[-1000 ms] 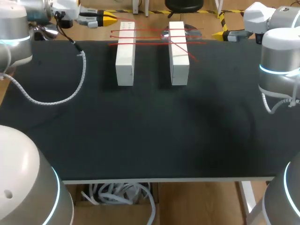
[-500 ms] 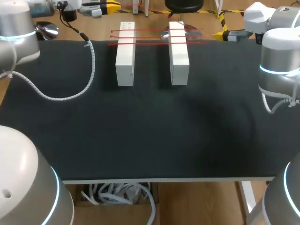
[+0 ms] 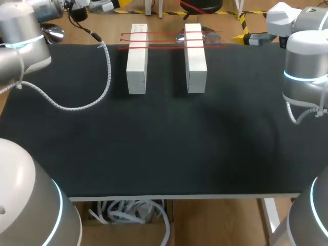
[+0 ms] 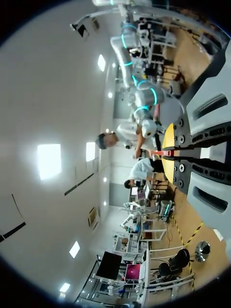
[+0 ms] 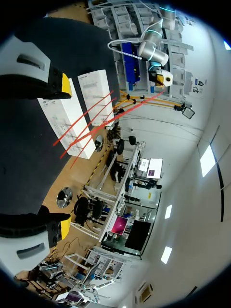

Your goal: Grab the tape and strap the tape.

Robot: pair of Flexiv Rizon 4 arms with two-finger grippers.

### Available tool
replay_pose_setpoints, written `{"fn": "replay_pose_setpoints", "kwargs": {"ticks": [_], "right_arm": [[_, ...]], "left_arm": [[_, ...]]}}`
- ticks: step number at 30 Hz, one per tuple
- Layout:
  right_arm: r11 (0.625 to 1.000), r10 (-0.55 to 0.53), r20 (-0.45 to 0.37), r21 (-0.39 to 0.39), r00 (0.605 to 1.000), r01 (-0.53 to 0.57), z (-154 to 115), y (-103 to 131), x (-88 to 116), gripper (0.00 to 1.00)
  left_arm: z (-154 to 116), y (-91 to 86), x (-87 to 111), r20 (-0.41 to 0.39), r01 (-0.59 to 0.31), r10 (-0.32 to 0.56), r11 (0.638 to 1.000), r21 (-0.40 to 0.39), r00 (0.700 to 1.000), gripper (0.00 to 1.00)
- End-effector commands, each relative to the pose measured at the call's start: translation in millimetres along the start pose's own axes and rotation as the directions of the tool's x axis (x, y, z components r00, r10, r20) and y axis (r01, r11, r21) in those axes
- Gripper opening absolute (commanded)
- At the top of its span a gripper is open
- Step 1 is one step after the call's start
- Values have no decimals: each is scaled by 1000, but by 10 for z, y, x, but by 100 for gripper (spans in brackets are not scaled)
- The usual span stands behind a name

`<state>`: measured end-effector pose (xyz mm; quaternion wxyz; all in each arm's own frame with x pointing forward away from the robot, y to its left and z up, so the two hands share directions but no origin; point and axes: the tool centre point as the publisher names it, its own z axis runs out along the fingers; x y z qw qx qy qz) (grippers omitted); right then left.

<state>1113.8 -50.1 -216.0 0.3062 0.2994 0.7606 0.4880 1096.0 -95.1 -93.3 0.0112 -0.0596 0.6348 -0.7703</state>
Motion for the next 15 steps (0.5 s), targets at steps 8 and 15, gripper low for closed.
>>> {"fn": "replay_pose_setpoints", "kwargs": {"ticks": [8,15], "right_arm": [[1000,0,0,-1,1000,0,4,-2,-1,100],[1000,0,0,-1,1000,0,4,-2,-1,100]], "left_arm": [[45,-84,14,-3,2,-2,998,57,1000,0],[25,-107,29,2,-52,52,997,55,999,0]]}}
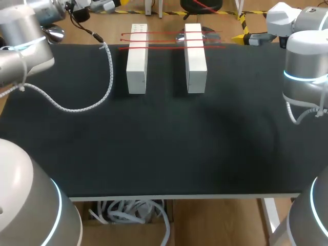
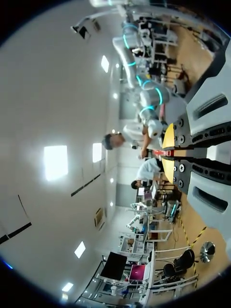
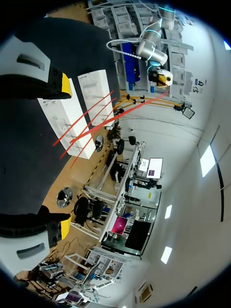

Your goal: Grab the tape and strap the tape.

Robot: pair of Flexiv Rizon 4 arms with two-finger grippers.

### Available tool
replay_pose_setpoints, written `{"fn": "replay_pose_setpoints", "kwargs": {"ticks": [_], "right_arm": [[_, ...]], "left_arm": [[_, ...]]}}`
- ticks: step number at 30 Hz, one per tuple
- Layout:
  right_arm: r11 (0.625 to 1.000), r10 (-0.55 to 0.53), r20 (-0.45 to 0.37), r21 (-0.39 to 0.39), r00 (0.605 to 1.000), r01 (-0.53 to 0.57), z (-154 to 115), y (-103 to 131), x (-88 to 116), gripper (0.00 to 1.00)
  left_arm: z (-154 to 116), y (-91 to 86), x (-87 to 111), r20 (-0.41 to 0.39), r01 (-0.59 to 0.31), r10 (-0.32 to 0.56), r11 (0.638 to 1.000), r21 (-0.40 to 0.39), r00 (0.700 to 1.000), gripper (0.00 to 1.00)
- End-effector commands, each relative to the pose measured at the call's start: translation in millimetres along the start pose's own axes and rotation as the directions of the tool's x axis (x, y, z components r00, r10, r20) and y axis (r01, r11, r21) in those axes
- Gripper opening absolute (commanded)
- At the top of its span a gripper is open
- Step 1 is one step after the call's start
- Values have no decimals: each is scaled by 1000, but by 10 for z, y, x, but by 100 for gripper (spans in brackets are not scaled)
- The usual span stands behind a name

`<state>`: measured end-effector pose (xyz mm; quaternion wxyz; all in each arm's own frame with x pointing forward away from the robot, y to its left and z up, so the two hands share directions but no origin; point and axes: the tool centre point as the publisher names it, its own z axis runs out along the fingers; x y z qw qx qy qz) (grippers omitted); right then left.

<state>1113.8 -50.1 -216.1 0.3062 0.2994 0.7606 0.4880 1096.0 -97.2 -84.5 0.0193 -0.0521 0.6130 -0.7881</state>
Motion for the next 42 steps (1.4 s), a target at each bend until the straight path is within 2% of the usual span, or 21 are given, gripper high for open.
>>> {"fn": "replay_pose_setpoints", "kwargs": {"ticks": [1,39,42], "right_arm": [[1000,0,0,-1,1000,0,4,-2,-1,100],[1000,0,0,-1,1000,0,4,-2,-1,100],[998,-49,112,40,992,45,-39,21,-16,100]], "left_arm": [[-10,-27,20,3,-33,33,999,-3,999,0],[-10,-27,20,3,-33,33,999,-3,999,0],[-10,-27,20,3,-33,33,999,-3,999,0]]}}
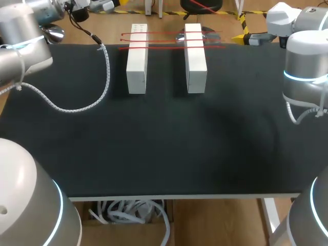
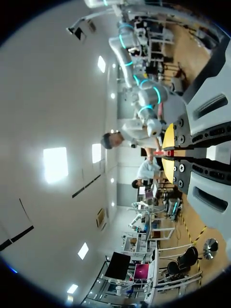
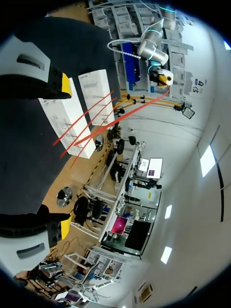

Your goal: Grab the tape and strap the tape.

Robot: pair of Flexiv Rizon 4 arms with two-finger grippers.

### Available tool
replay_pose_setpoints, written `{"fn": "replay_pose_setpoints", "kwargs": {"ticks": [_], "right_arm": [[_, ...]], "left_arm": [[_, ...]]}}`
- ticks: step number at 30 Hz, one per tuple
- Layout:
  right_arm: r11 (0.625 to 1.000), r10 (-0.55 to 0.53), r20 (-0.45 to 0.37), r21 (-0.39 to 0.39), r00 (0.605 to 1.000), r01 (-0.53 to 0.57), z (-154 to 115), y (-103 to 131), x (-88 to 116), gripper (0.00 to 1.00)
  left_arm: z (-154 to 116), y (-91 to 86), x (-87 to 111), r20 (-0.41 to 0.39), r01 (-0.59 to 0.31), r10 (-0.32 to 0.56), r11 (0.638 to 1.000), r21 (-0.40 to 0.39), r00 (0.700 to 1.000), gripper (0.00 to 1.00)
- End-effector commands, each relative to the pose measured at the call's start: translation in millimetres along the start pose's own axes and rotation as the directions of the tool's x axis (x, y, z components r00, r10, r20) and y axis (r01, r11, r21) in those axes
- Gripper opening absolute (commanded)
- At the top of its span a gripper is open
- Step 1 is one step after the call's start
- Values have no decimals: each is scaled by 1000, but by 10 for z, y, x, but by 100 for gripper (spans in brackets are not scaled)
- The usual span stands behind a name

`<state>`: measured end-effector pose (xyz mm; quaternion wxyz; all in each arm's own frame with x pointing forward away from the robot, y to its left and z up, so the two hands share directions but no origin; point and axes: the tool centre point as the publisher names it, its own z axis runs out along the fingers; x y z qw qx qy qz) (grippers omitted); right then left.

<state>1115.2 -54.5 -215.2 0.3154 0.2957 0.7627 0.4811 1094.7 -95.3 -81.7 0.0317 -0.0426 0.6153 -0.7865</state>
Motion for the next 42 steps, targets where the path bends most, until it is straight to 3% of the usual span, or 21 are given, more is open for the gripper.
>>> {"fn": "replay_pose_setpoints", "kwargs": {"ticks": [1,8,11,13,18,20,21,24,29,32,36,40,42], "right_arm": [[998,-51,148,52,988,44,-44,31,13,100],[988,-128,404,135,906,79,-158,-9,-64,100],[991,-121,544,121,830,66,-193,6,-100,100],[985,-152,632,156,760,68,-201,25,-98,100],[974,-200,705,64,680,219,-229,175,-105,100],[963,-195,715,11,672,269,-243,257,-98,100],[950,-223,729,15,647,312,-248,294,-92,100],[927,-235,741,-24,629,375,-268,371,-42,100],[920,-198,746,-82,635,383,-294,405,32,100],[945,-129,746,-108,653,310,-325,442,37,100],[980,90,684,-191,724,60,-382,518,-2,100],[944,307,567,-285,764,-168,-462,689,-13,100],[924,367,506,-293,781,-245,-482,735,18,100]], "left_arm": [[3,5,8,3,-1,1,1000,1,1000,0],[3,5,8,3,-1,1,1000,1,1000,0],[3,5,8,3,-1,1,1000,1,1000,0],[3,5,8,3,-1,1,1000,1,1000,0],[3,5,8,3,-1,1,1000,1,1000,0],[3,5,8,3,-1,1,1000,1,1000,0],[3,5,8,3,-1,1,1000,1,1000,0],[3,5,8,3,-1,1,1000,1,1000,0],[3,5,8,3,-1,1,1000,1,1000,0],[3,5,8,3,-1,1,1000,1,1000,0],[3,5,8,3,-1,1,1000,1,1000,0],[3,5,8,3,-1,1,1000,1,1000,0],[3,5,8,3,-1,1,1000,1,1000,0]]}}
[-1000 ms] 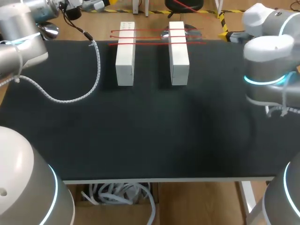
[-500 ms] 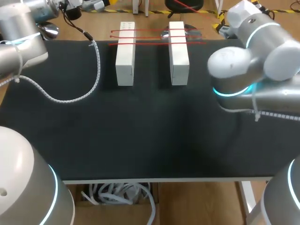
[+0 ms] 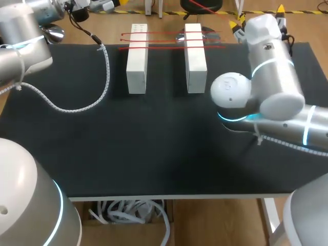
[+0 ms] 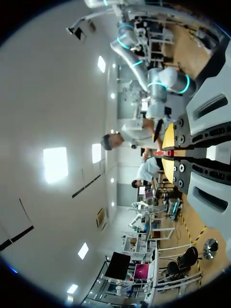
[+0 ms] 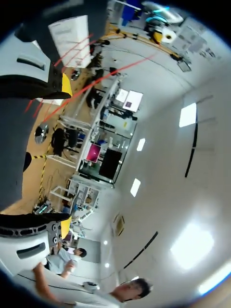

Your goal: Grab the tape and strap the tape.

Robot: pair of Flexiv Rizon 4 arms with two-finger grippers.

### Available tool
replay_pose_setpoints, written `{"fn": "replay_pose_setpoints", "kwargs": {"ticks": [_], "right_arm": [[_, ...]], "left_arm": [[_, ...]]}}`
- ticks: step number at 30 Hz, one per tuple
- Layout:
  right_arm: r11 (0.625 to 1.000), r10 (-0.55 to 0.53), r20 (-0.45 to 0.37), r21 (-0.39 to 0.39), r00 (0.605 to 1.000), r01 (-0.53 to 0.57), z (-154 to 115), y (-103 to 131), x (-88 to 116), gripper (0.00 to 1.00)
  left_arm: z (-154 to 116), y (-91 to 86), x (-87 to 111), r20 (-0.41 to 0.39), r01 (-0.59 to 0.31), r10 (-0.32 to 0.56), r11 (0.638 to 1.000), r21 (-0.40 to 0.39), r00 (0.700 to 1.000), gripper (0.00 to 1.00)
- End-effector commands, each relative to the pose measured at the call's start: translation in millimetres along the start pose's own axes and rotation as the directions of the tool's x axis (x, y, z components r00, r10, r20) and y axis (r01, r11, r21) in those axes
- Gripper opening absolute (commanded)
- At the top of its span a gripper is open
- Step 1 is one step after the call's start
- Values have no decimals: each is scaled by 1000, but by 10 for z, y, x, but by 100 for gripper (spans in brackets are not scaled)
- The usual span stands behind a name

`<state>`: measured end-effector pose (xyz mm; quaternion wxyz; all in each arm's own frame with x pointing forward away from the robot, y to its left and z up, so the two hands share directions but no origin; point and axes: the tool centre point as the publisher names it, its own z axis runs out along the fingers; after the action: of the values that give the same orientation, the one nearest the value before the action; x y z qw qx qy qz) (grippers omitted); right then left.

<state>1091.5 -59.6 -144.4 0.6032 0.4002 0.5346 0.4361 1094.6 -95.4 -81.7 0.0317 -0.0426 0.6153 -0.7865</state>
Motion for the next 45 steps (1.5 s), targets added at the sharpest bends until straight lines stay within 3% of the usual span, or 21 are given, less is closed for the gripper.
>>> {"fn": "replay_pose_setpoints", "kwargs": {"ticks": [1,5,6,11,13,14,15,17,35,36,37,40,42,45], "right_arm": [[921,357,-83,199,931,-335,-40,172,42,100],[841,496,-131,318,858,-438,-71,203,77,100],[797,553,-139,377,822,-472,-75,211,93,100],[775,596,-159,369,787,-513,-92,256,123,100],[745,635,-156,384,757,-545,-97,260,145,100],[701,687,-161,404,709,-587,-99,261,159,100],[699,685,-155,416,712,-582,-96,248,183,100],[650,726,-143,461,673,-604,-97,224,224,100],[647,733,-156,462,662,-607,-97,219,232,100],[663,734,-184,402,653,-632,-129,300,267,100],[645,753,-186,398,631,-652,-133,340,300,100],[556,831,-170,299,531,-775,-136,420,348,100],[512,859,-147,237,490,-826,-137,427,345,100],[416,908,-115,145,402,-898,-159,407,335,100]], "left_arm": [[2,5,6,2,-1,1,1000,1,1000,0],[2,5,6,2,-1,1,1000,1,1000,0],[2,5,6,2,-1,1,1000,1,1000,0],[2,5,6,2,-1,1,1000,1,1000,0],[2,5,6,2,-1,1,1000,1,1000,0],[2,5,6,2,-1,1,1000,1,1000,0],[2,5,6,2,-1,1,1000,1,1000,0],[2,5,6,2,-1,1,1000,1,1000,0],[2,5,6,2,-1,1,1000,1,1000,0],[2,5,6,2,-1,1,1000,1,1000,0],[2,5,6,2,-1,1,1000,1,1000,0],[2,5,6,2,-1,1,1000,1,1000,0],[2,5,6,2,-1,1,1000,1,1000,0],[2,5,6,2,-1,1,1000,1,1000,0]]}}
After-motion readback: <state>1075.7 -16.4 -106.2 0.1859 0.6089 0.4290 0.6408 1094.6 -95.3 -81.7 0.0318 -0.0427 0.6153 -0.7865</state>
